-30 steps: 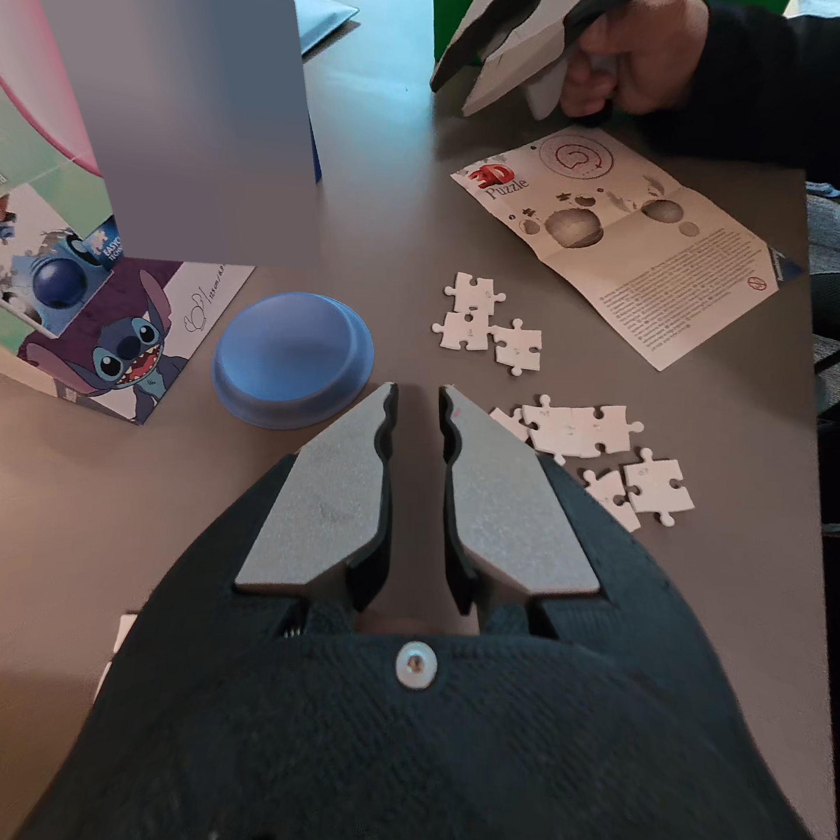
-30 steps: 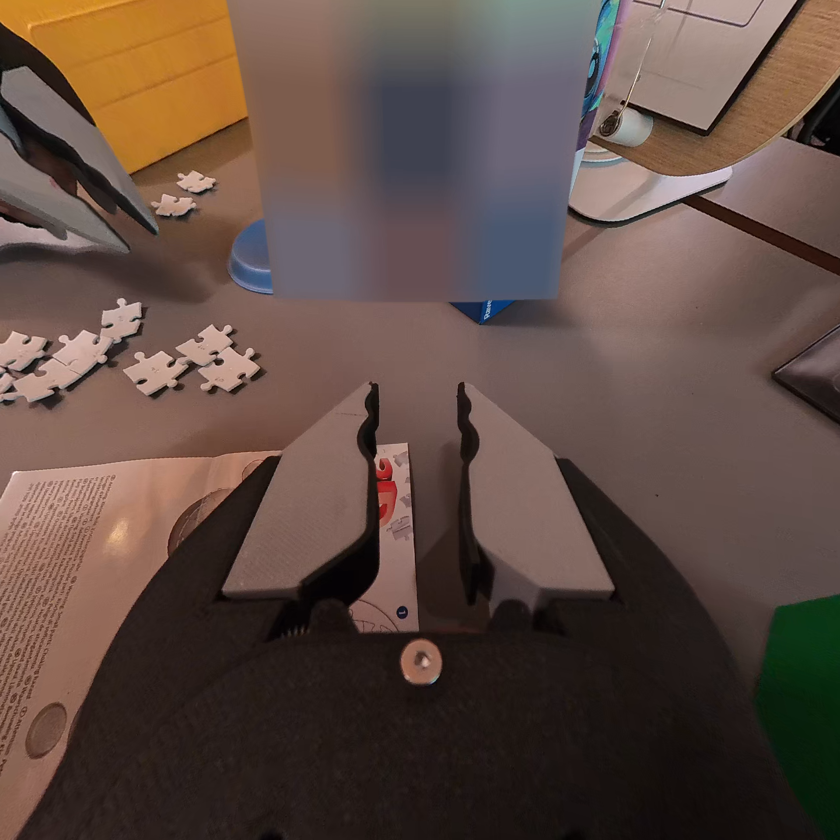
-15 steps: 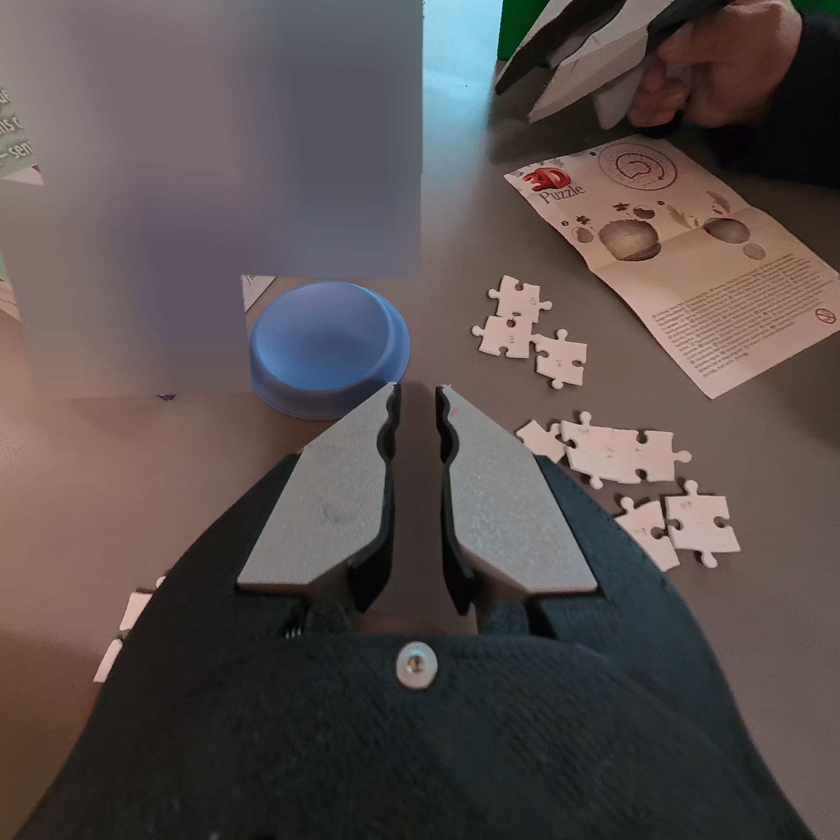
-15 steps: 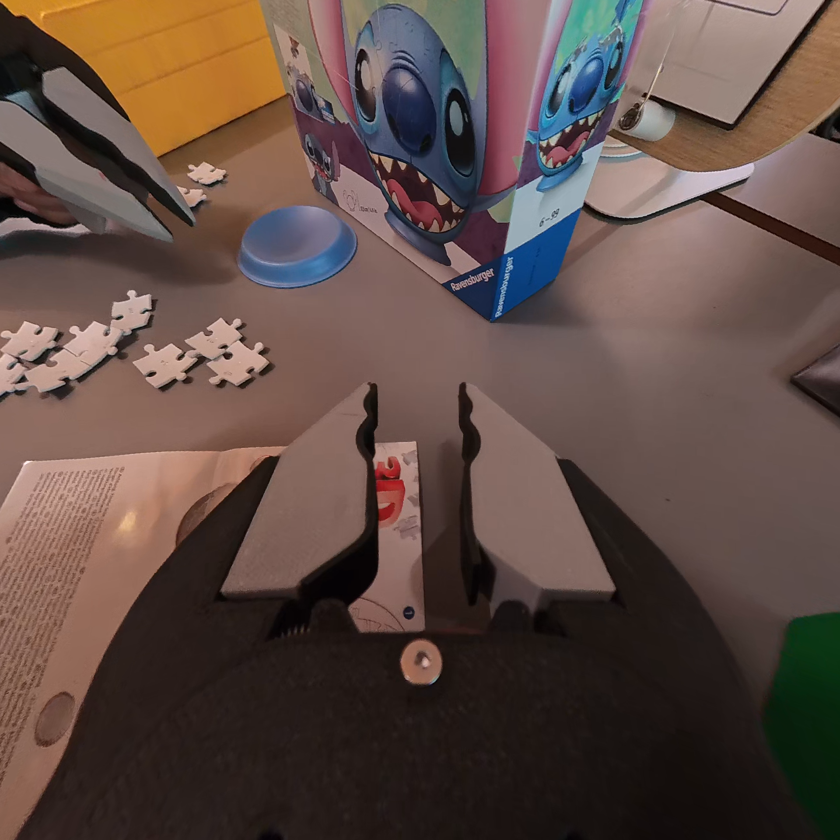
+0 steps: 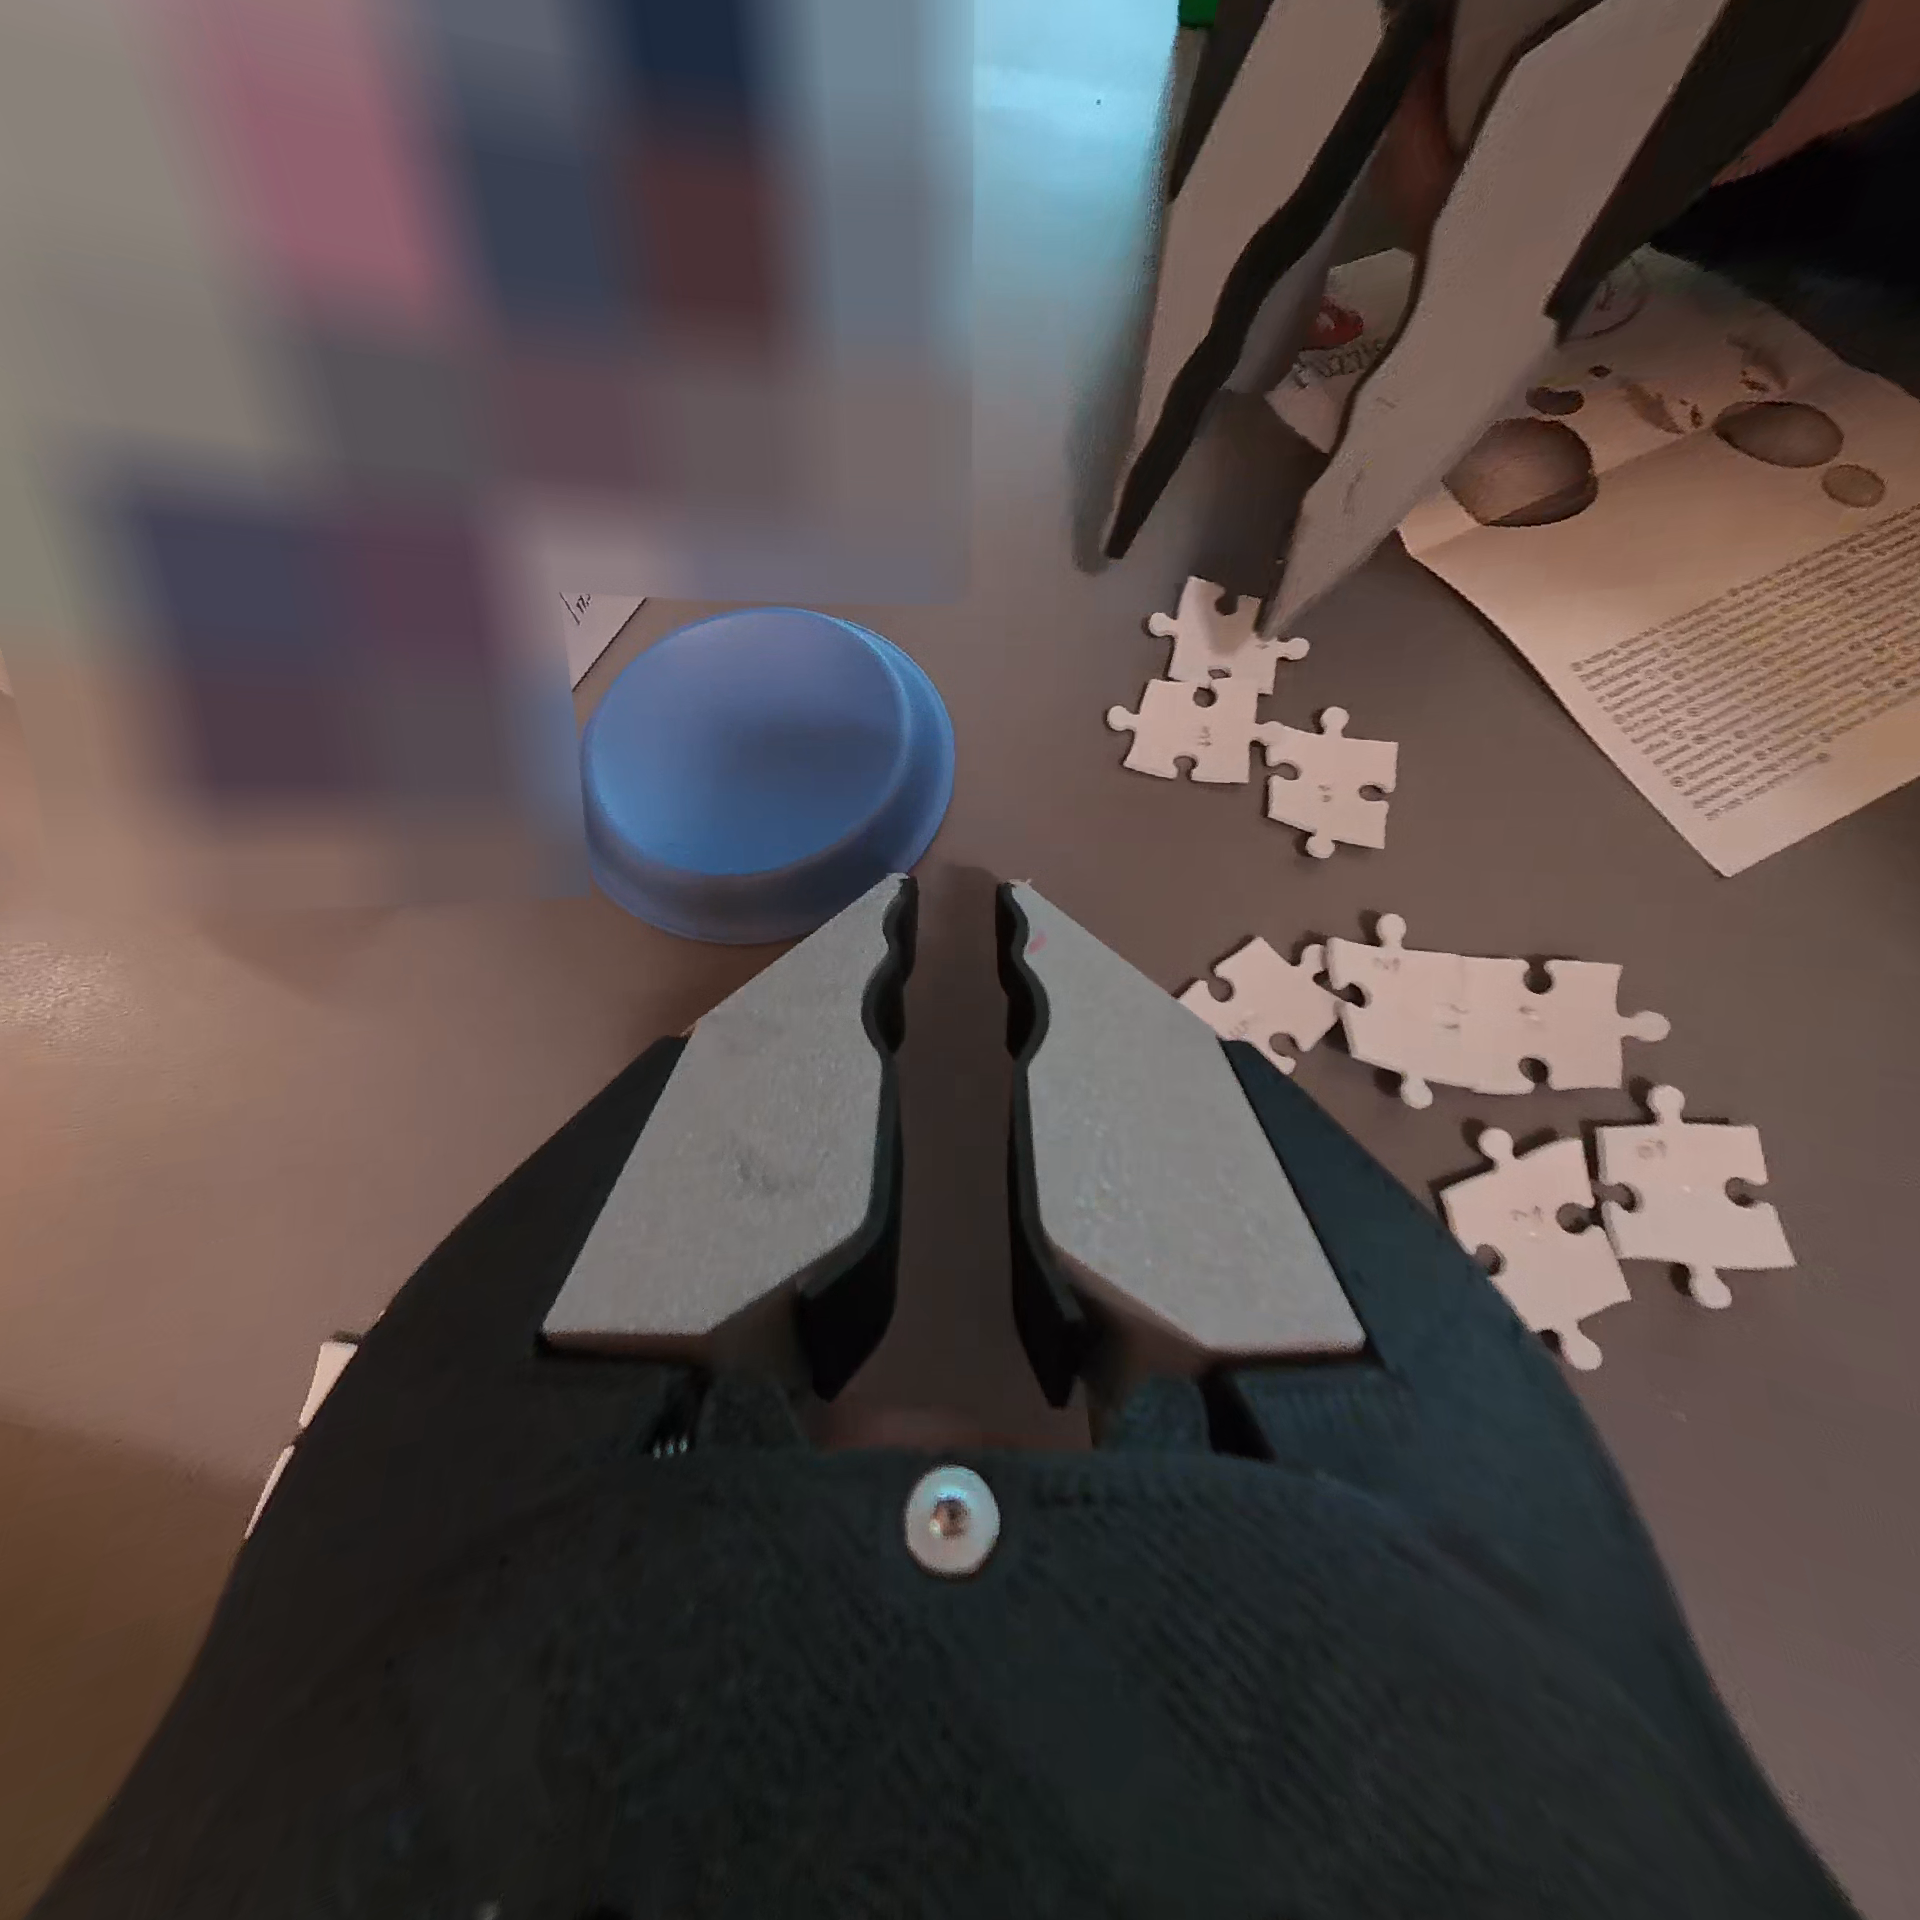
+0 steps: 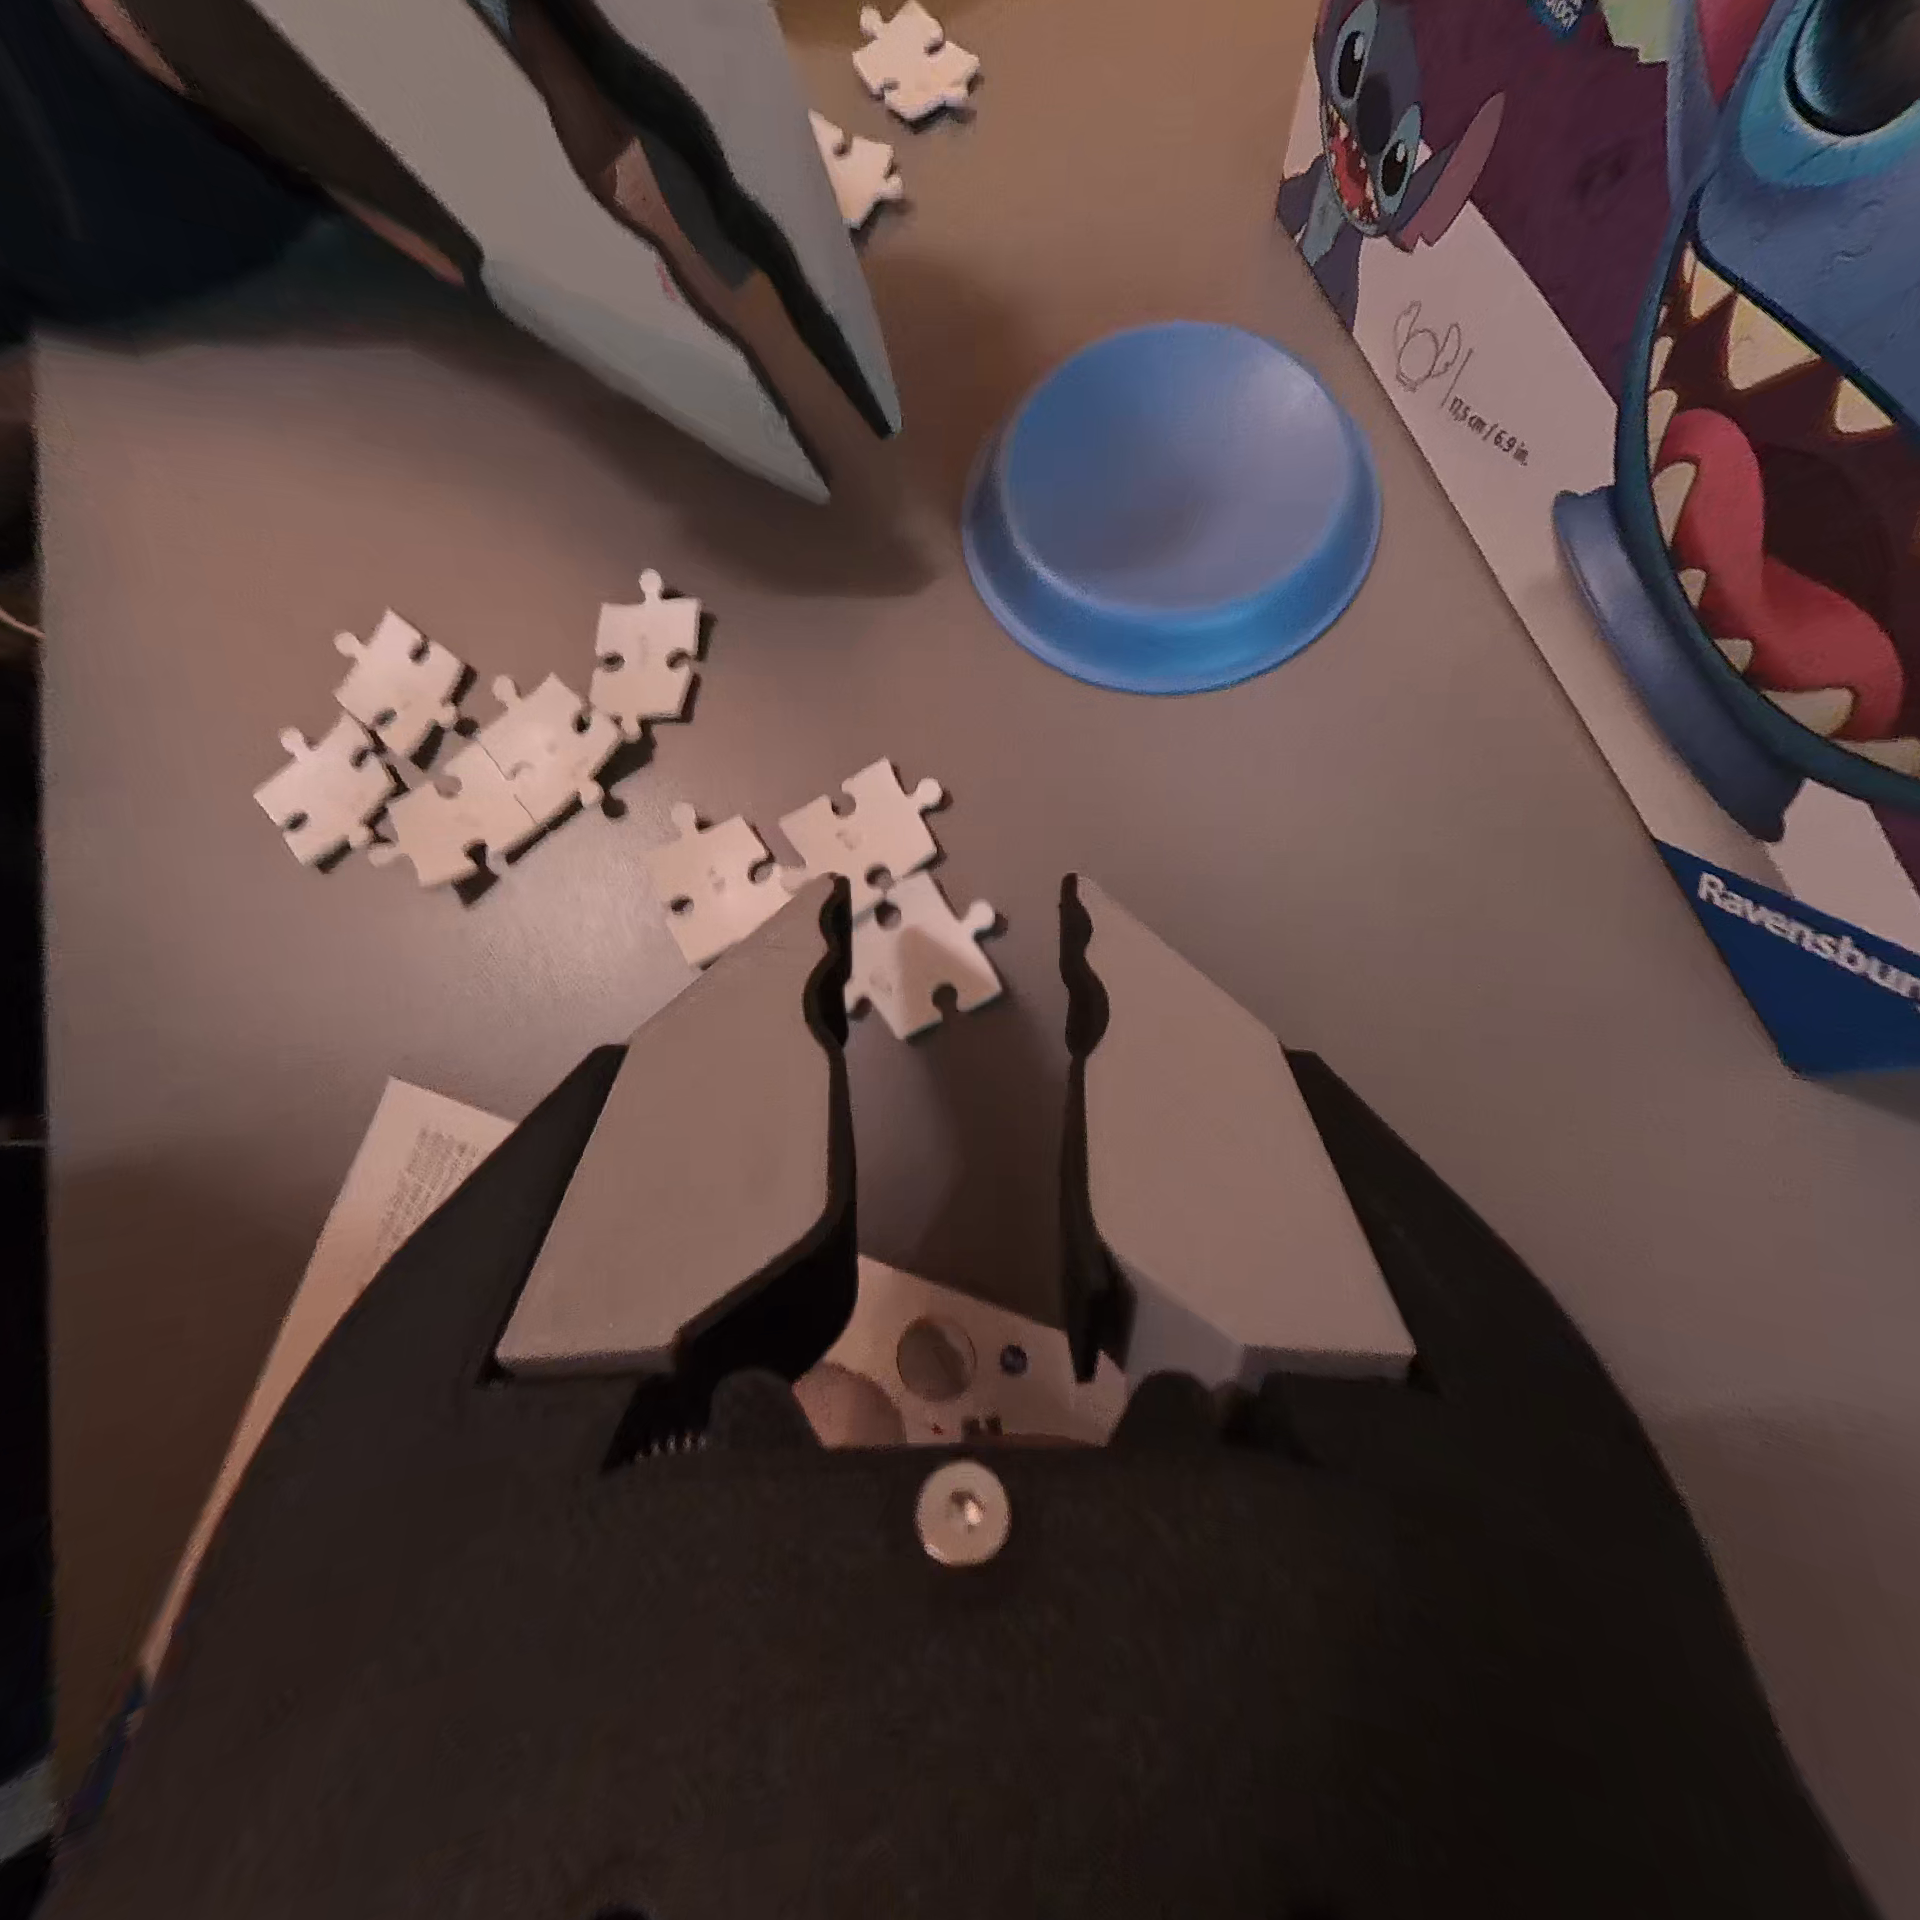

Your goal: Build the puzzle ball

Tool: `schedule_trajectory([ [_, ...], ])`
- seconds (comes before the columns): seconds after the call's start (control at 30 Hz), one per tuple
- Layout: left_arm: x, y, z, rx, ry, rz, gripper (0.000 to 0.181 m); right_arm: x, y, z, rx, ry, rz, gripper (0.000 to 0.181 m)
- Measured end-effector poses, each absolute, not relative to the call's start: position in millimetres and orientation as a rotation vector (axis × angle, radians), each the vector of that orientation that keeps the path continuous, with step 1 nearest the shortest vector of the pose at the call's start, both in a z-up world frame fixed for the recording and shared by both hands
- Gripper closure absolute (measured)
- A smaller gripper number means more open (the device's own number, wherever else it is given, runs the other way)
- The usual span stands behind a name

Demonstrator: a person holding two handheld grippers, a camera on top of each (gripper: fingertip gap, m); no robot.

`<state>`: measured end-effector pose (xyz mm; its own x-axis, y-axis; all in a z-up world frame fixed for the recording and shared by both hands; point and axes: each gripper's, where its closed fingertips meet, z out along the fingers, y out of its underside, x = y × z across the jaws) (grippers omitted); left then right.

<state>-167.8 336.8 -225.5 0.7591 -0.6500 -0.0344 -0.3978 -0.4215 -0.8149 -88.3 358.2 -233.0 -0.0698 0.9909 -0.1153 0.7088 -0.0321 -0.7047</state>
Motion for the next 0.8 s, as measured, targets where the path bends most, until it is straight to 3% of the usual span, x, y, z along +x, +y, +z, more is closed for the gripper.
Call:
schedule_trajectory([
  [0.27, -162, 332, -219, -2.044, 0.806, -0.383, 0.168, -98, 359, -232, -1.949, -1.752, 1.007, 0.144],
  [0.8, -157, 329, -226, -2.058, 0.840, -0.380, 0.168, -102, 334, -243, -1.835, -1.899, 0.987, 0.151],
])
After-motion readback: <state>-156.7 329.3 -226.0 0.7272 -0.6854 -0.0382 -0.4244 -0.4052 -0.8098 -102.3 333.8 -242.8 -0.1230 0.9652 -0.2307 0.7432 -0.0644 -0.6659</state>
